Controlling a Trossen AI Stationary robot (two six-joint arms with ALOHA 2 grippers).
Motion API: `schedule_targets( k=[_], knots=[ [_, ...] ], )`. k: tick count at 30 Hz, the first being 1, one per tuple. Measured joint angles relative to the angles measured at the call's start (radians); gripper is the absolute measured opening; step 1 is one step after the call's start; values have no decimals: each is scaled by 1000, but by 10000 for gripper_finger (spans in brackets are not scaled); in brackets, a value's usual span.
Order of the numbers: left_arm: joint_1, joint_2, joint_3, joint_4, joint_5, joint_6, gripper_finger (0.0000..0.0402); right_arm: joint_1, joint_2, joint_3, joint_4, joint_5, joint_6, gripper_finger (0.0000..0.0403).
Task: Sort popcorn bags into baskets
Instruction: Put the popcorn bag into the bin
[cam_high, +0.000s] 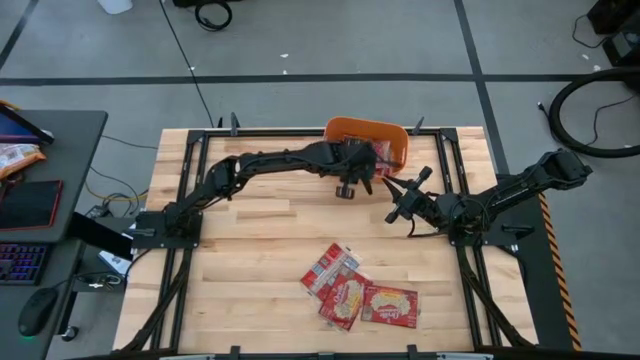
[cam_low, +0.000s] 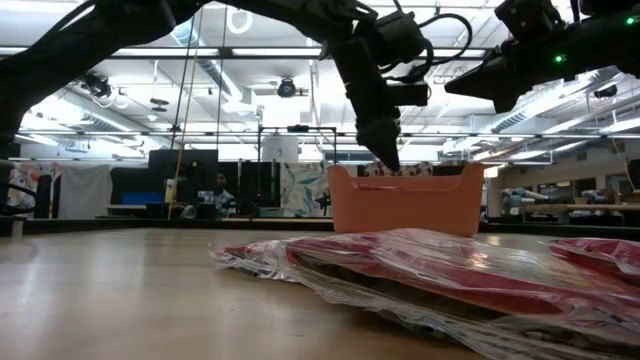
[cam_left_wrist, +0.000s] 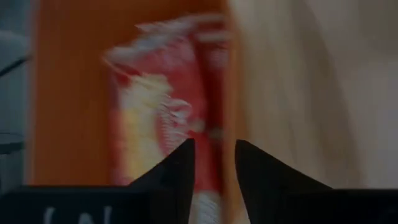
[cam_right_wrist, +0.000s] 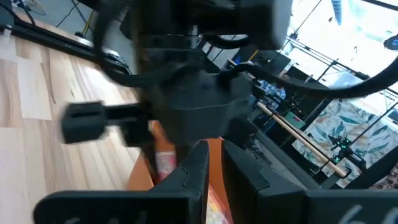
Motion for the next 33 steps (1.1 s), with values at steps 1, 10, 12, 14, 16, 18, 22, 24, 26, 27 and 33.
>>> schedule_targets(
  k=[1, 10, 12, 14, 16, 18, 22, 24, 26, 27, 33],
  knots=[
    [-10, 0, 0, -25, 16, 0, 124, 0, 0, 0, 0, 0, 0, 48],
    [-106, 0, 0, -303, 381, -117, 127, 0, 0, 0, -11, 0, 0, 48],
    [-127, 1, 0, -336, 430, -165, 127, 0, 0, 0, -39, -2, 14, 48],
    [-151, 2, 0, -346, 452, -211, 127, -3, 0, 0, -86, -28, 39, 48],
    [-175, 2, 0, -356, 463, -245, 127, -21, 0, 0, -133, -111, 75, 48],
    [-197, 2, 0, -356, 476, -276, 128, -47, 0, 0, -162, -228, 117, 48],
    [-237, 2, 0, -359, 479, -299, 128, -99, -1, 0, -175, -429, 180, 48],
    [-261, 2, 0, -361, 481, -320, 128, -119, -1, 0, -172, -463, 203, 48],
    [-285, 2, 0, -373, 482, -338, 128, -136, -1, 0, -171, -469, 237, 48],
    [-297, 2, 0, -383, 480, -339, 128, -142, -1, 0, -173, -469, 256, 48],
    [-370, 3, 0, -384, 417, -413, 128, -148, 0, 0, -228, -577, 392, 48]
  ],
)
